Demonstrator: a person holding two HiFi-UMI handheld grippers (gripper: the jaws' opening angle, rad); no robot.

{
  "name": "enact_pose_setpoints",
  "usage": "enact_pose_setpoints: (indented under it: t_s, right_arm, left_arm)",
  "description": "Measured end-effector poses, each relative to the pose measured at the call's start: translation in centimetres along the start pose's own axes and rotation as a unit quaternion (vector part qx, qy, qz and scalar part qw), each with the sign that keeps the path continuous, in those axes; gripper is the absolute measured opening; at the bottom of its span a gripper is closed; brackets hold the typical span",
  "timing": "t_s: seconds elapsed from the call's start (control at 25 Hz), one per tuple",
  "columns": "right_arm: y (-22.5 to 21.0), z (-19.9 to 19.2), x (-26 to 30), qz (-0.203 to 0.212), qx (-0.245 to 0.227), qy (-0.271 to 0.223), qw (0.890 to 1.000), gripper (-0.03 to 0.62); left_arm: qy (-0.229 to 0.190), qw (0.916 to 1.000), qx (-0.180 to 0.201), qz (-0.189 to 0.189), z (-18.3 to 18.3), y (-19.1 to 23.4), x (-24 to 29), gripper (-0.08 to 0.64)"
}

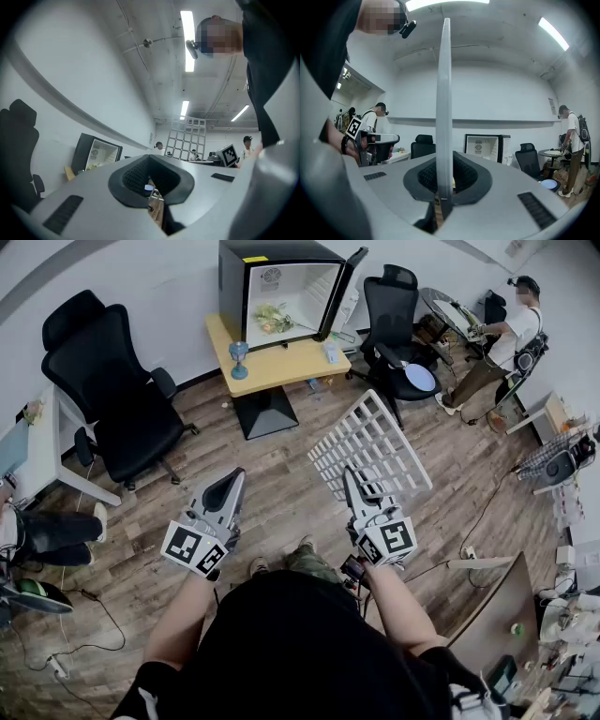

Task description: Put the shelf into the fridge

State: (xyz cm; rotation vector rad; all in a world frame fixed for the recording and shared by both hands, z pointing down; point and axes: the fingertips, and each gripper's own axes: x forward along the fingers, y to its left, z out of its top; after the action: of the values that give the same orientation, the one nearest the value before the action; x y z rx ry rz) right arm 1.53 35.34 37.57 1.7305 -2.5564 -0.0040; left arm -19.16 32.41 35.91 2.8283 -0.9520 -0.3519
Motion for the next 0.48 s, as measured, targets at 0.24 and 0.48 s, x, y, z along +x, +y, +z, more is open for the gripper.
enact_pose_setpoints:
  t_s: [0.24, 0.48]
  right_arm:
    - [-0.19, -0.31, -0.04, -0.004, -0.003, 0.000, 1.000, 0.037]
    - [-0.58, -0.43, -0.09, -0.006, 0.002, -0.004, 1.000, 0.037]
  left_arm:
    - [0.003, 1.0000, -0.002, -0.003, -0.45, -0.19, 0.31, 0.020]
    - [0.006, 1.0000, -0.001, -0.005, -0.78, -0.11, 0.66, 0.020]
